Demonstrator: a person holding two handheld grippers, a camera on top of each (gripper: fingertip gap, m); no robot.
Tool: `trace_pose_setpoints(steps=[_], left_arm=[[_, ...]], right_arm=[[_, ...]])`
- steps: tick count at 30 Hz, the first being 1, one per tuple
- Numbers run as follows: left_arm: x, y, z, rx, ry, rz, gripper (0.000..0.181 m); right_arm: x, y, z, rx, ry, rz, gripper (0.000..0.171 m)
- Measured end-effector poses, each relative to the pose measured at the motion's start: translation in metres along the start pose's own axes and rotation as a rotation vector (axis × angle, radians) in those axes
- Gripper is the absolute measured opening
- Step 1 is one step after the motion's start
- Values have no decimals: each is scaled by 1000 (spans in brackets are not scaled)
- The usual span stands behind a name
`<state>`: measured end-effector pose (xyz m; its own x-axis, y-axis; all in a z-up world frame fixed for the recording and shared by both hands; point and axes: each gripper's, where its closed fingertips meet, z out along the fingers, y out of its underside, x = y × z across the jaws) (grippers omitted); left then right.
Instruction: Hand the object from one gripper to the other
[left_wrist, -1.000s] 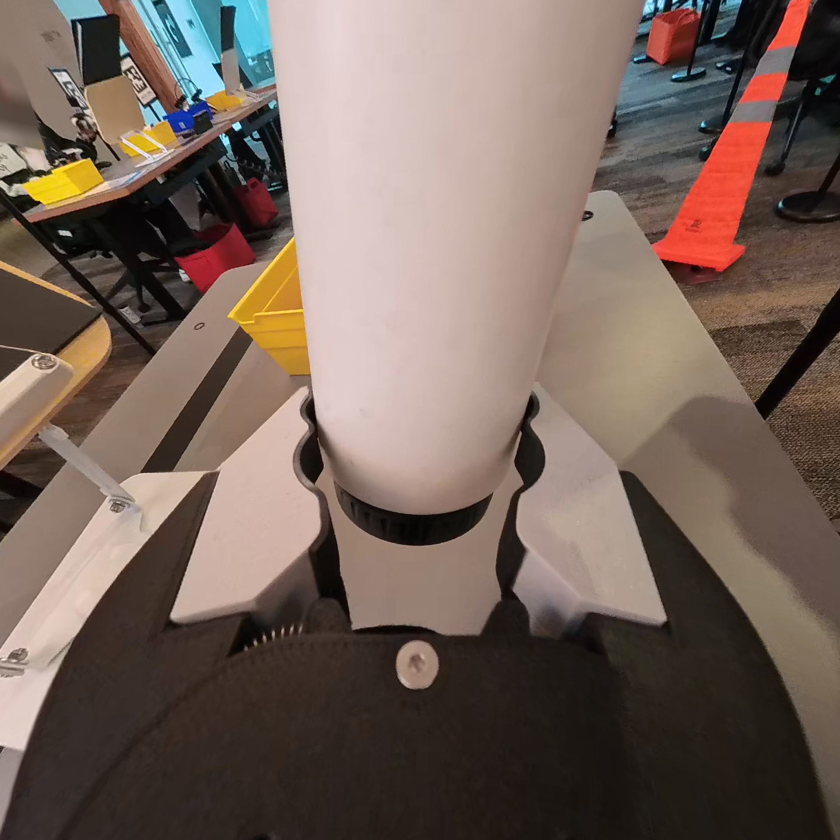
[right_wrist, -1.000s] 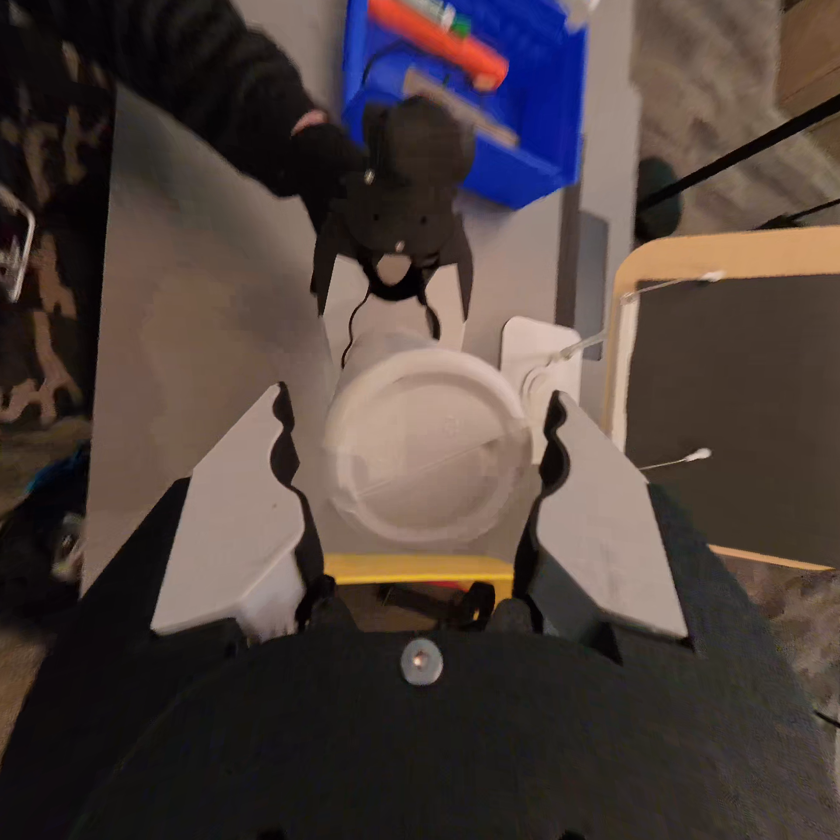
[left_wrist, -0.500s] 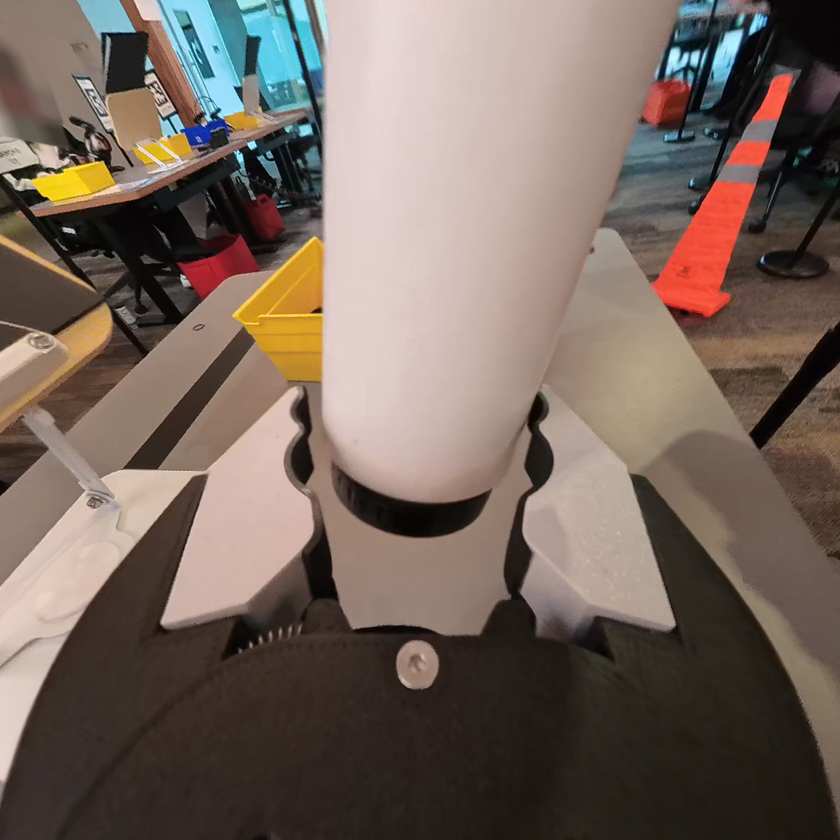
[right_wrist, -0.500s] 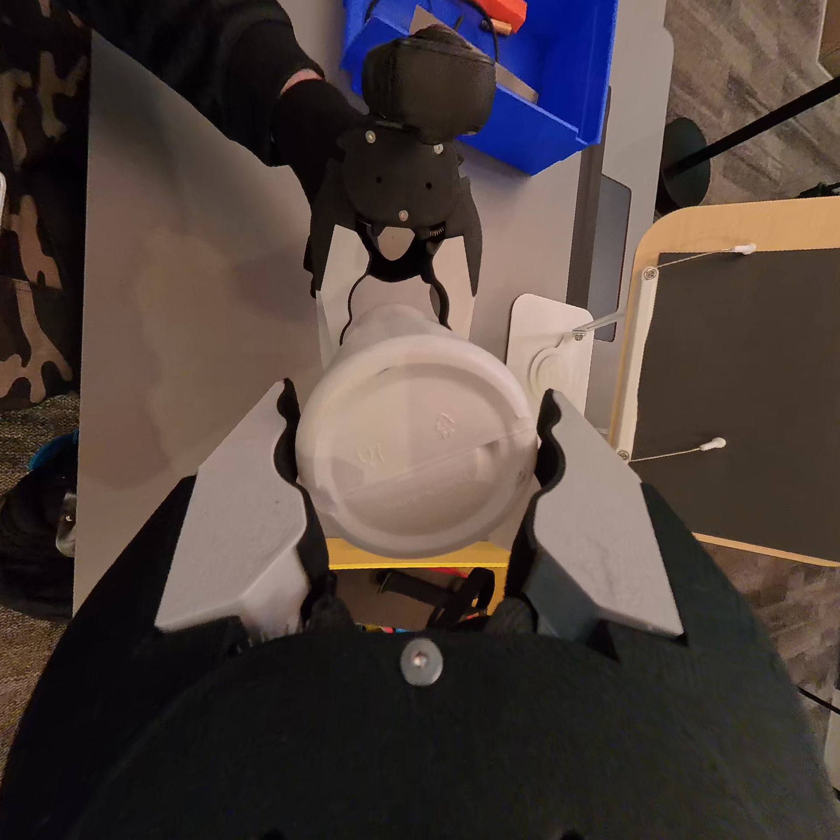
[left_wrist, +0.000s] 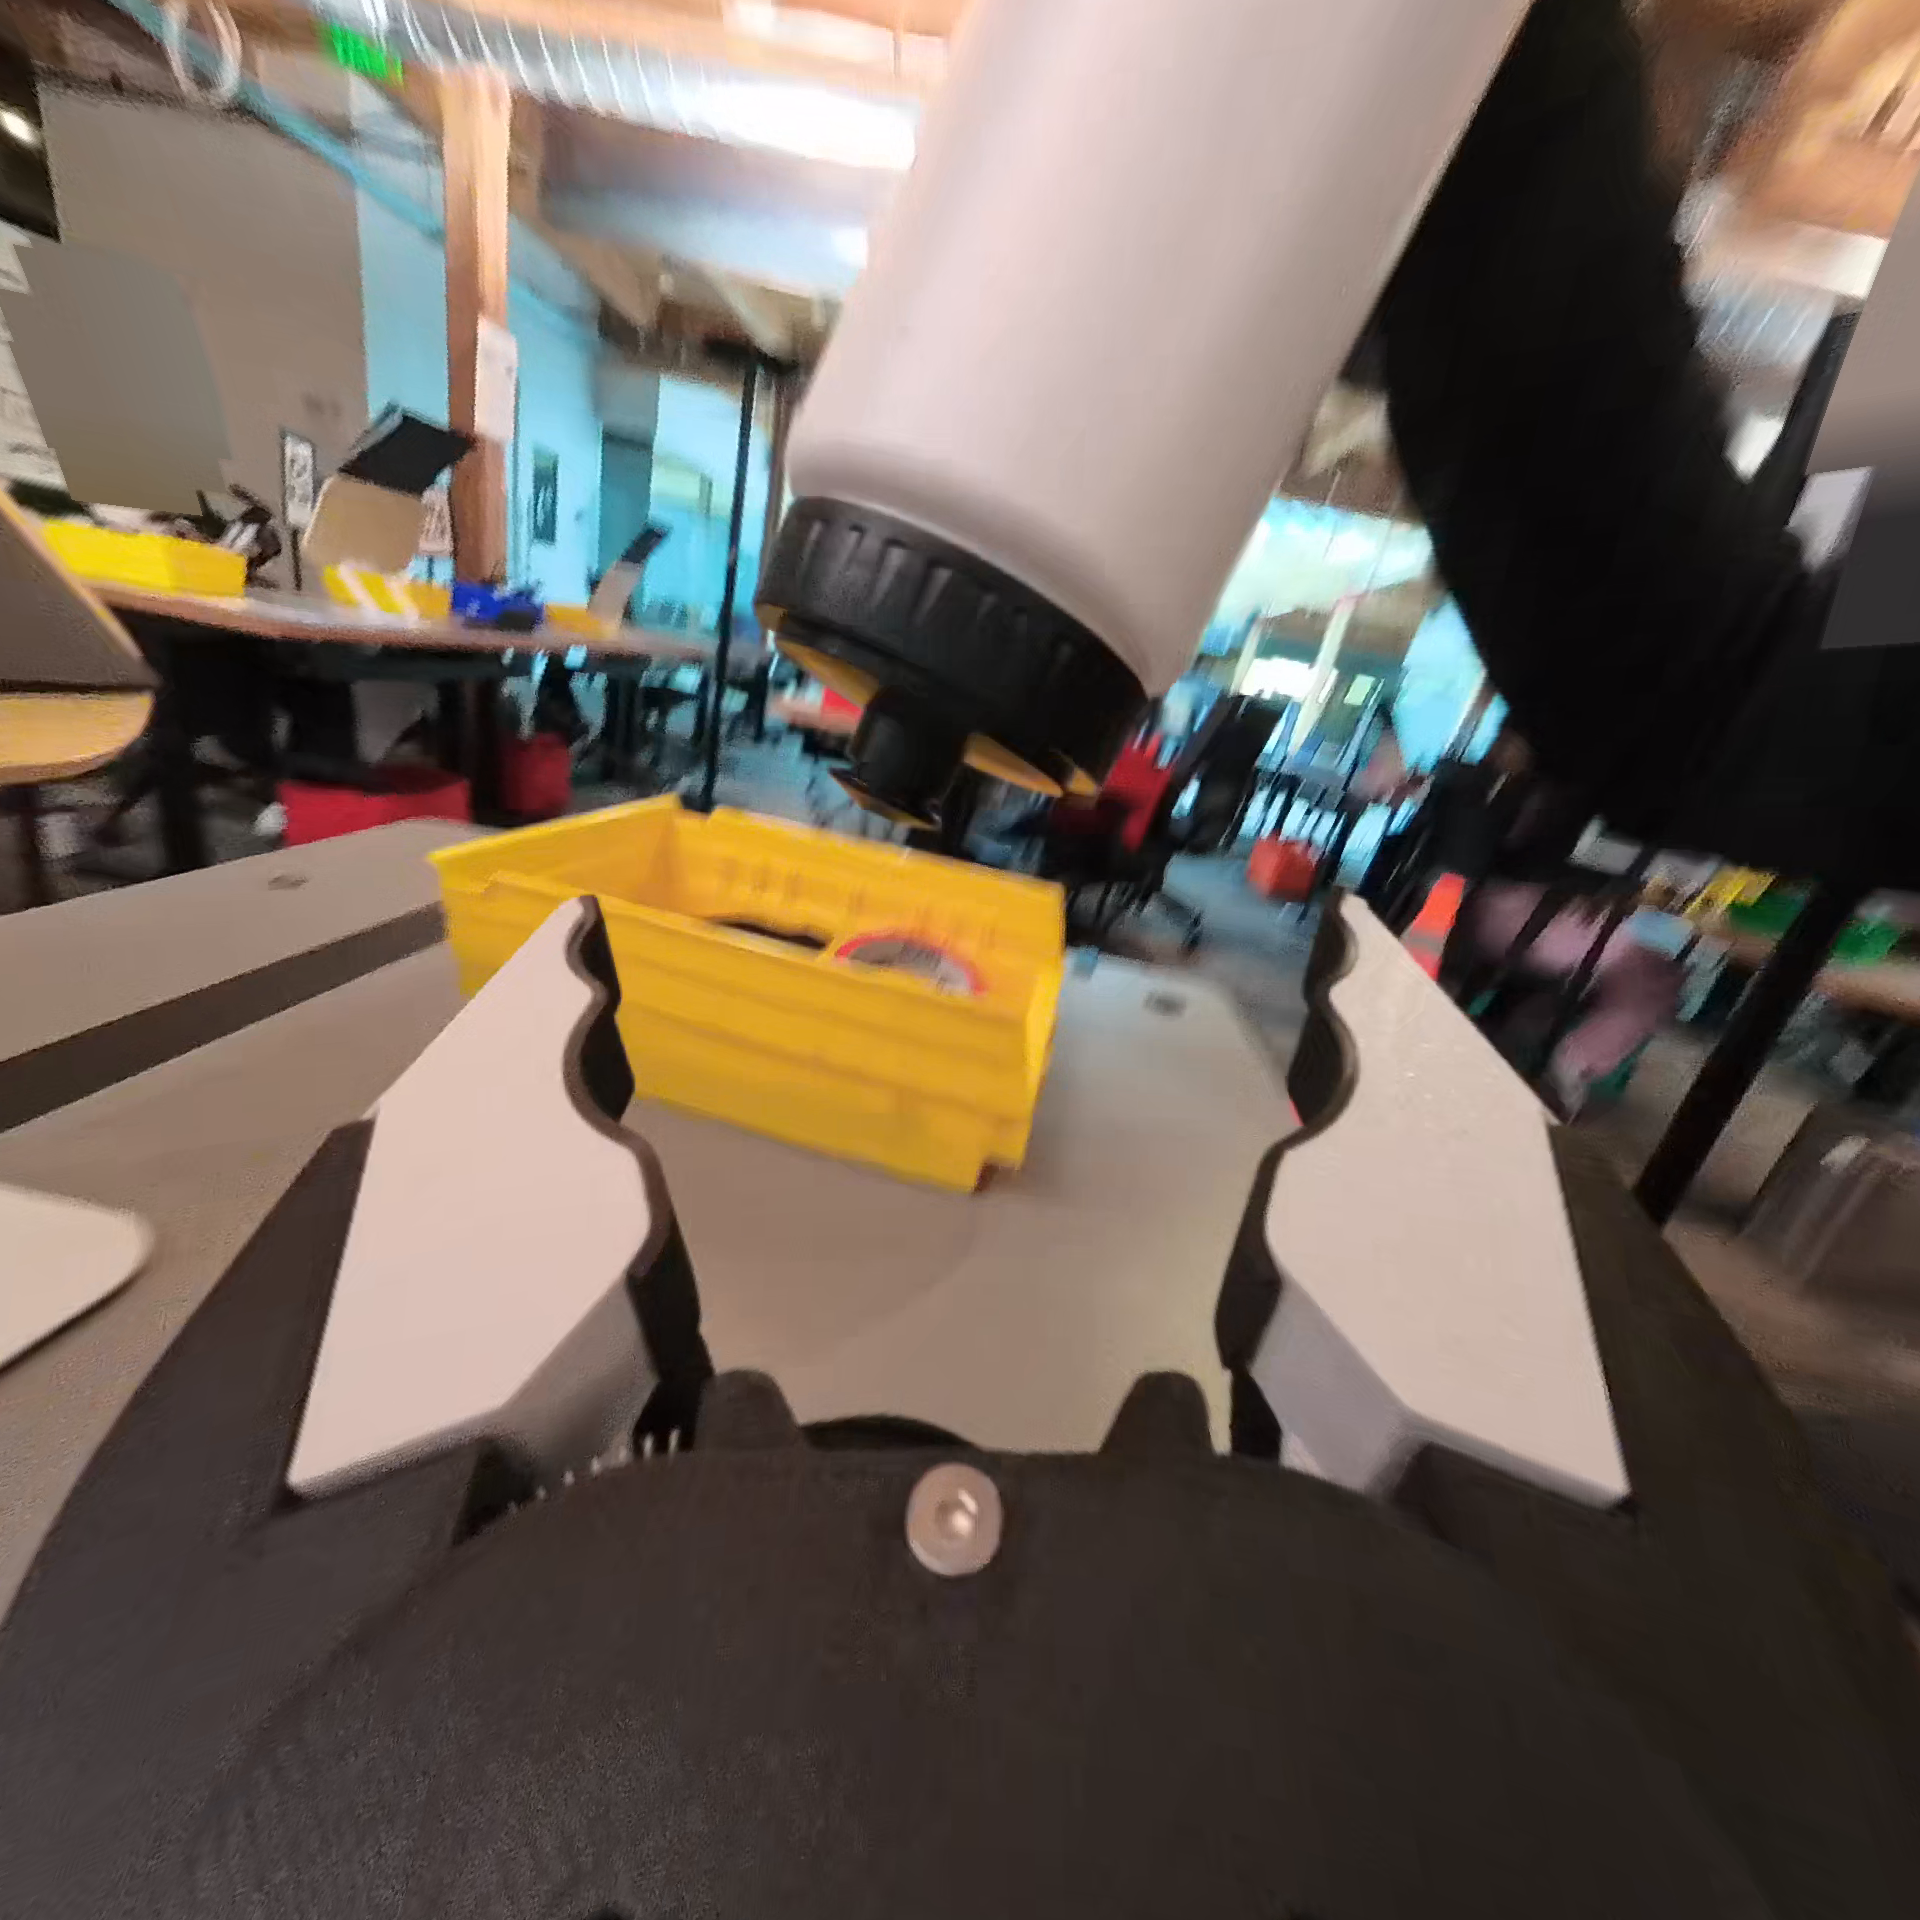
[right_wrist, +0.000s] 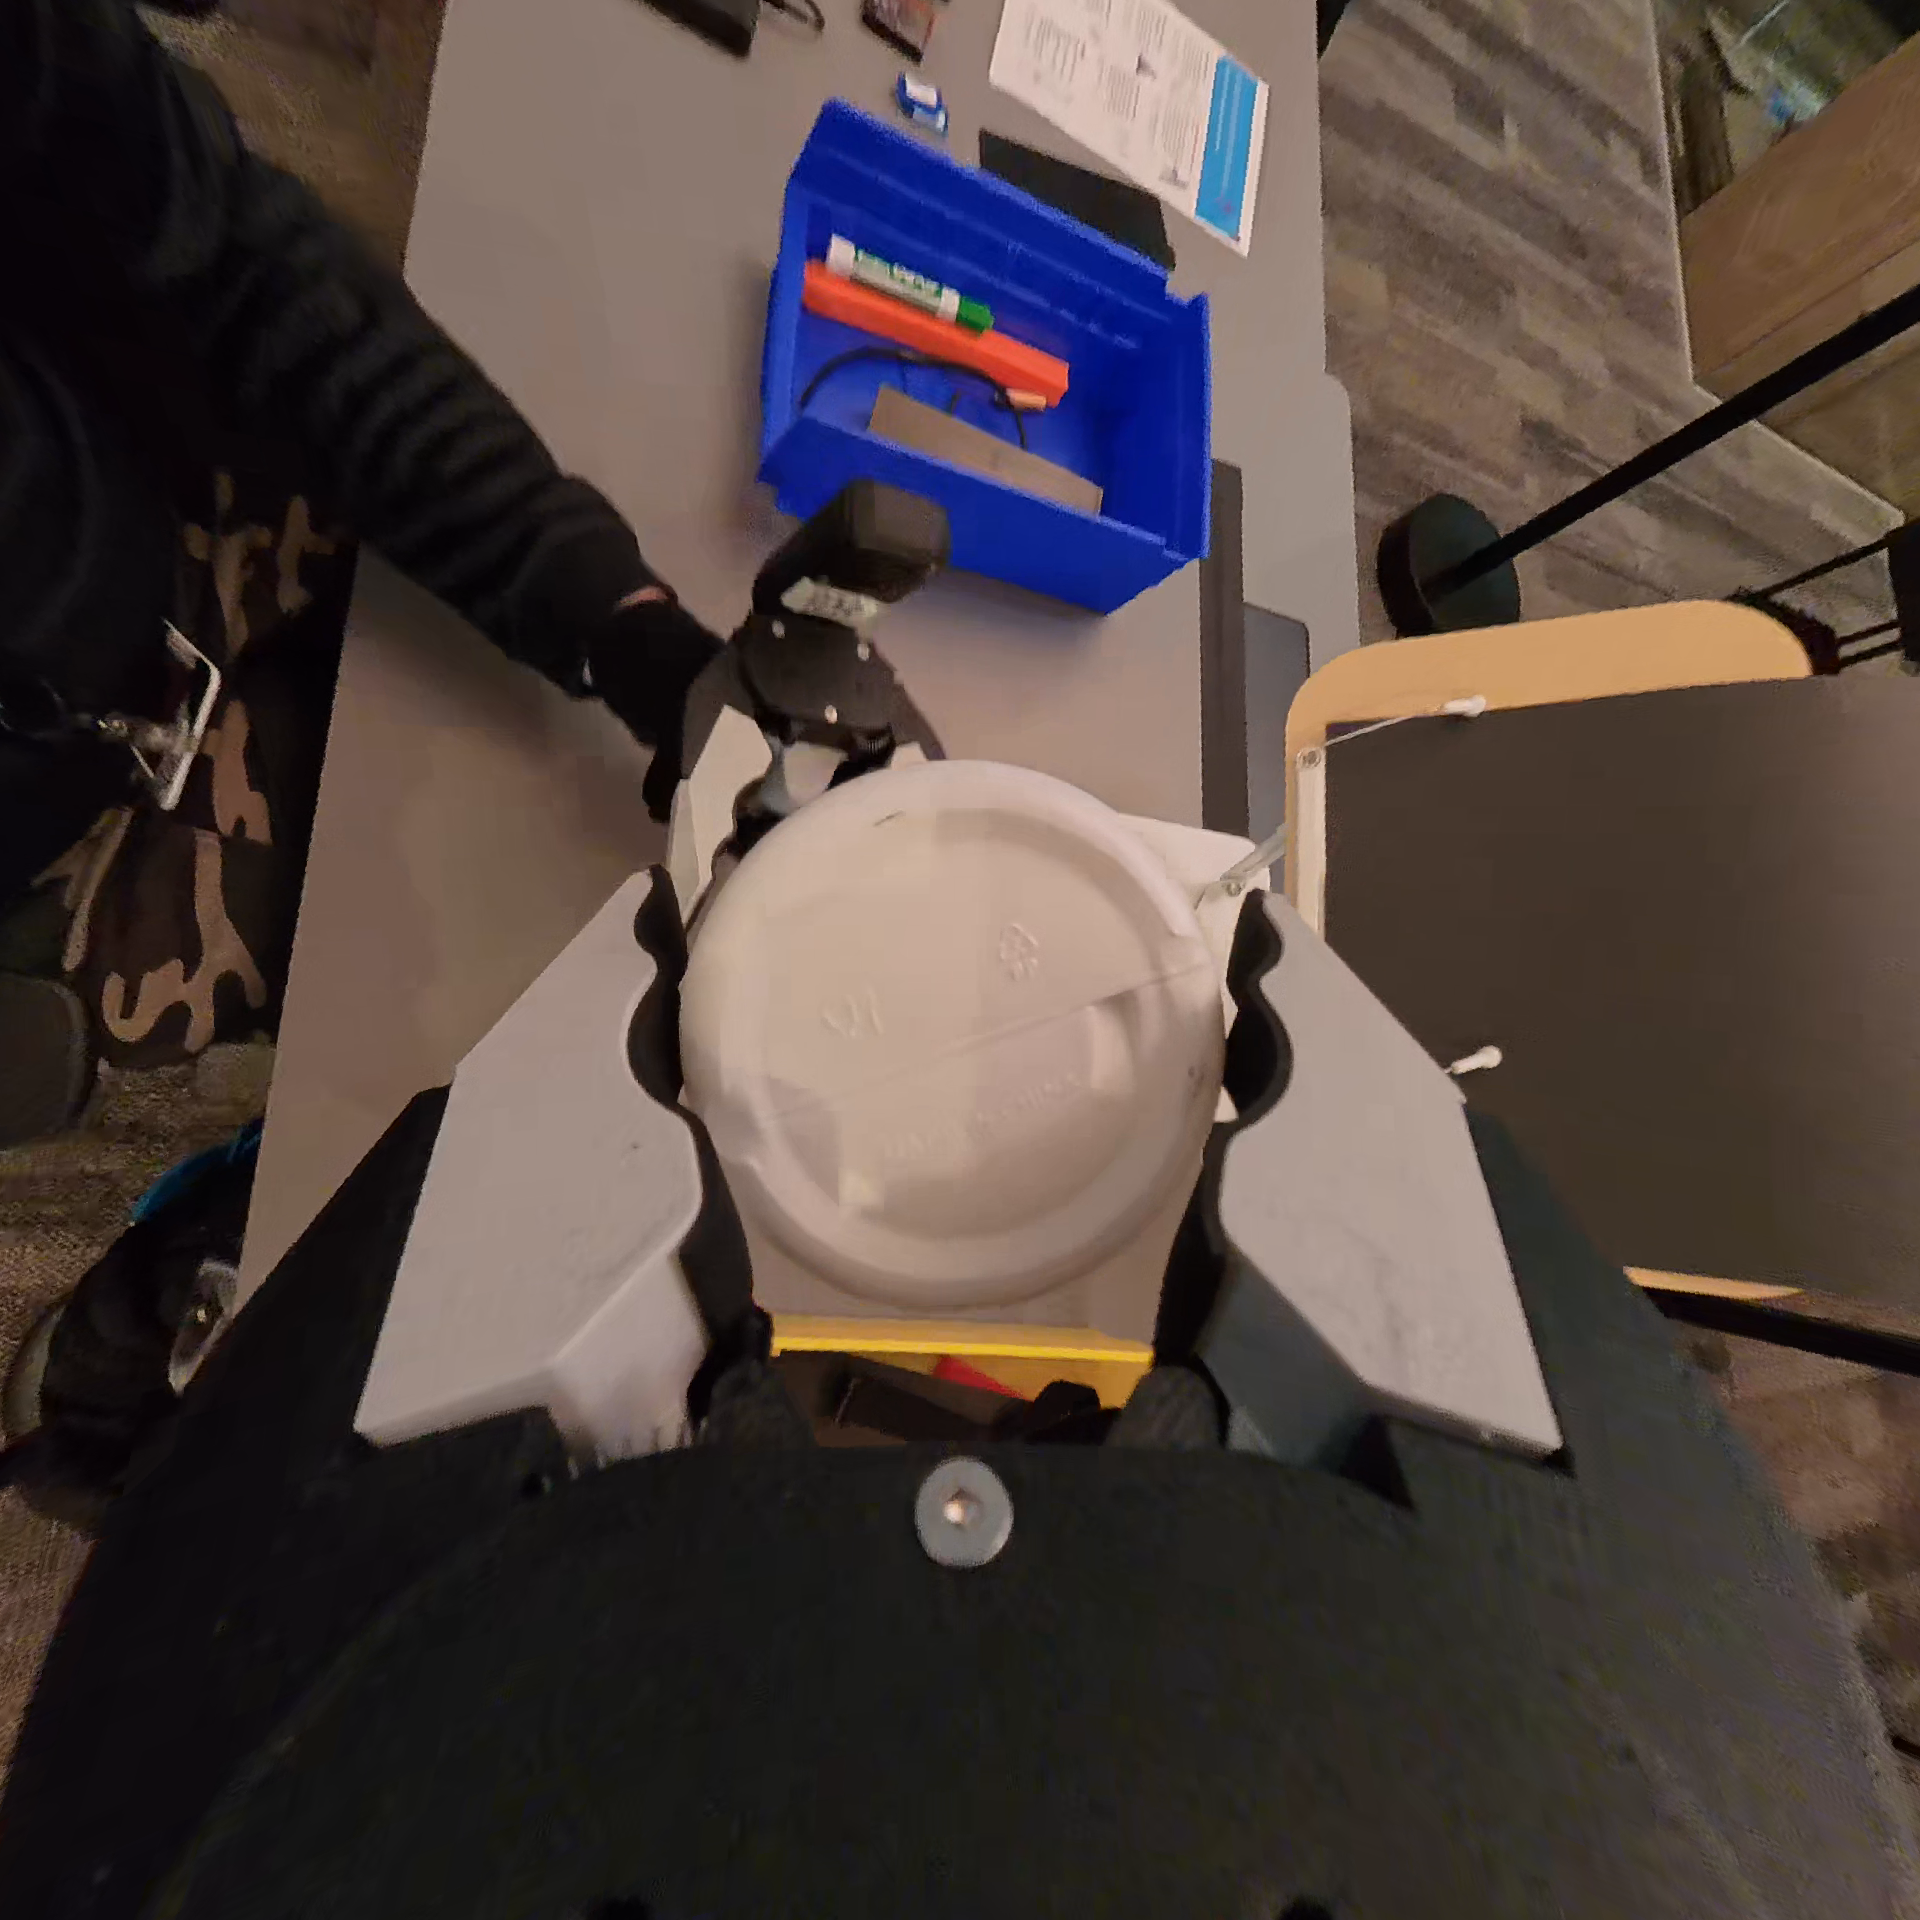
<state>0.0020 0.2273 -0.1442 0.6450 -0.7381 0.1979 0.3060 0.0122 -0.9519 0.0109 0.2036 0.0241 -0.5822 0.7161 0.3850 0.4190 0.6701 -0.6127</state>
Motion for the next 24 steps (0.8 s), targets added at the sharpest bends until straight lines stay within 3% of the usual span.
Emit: trace_pose_setpoints(steps=[4, 10, 12, 24], left_arm=[[8, -44, 0, 313, 109, -132, 131], [16, -88, -6, 609, 235, -243, 120], [13, -91, -6, 643, 255, -291, 112], [3, -73, 11, 779, 440, -676, 120]], right_arm=[[10, -17, -9, 106, -12, 46, 104], [19, -28, -11, 234, -12, 110, 104], [21, -30, -11, 267, -1, 120, 104], [22, -35, 4, 327, -8, 138, 103]])
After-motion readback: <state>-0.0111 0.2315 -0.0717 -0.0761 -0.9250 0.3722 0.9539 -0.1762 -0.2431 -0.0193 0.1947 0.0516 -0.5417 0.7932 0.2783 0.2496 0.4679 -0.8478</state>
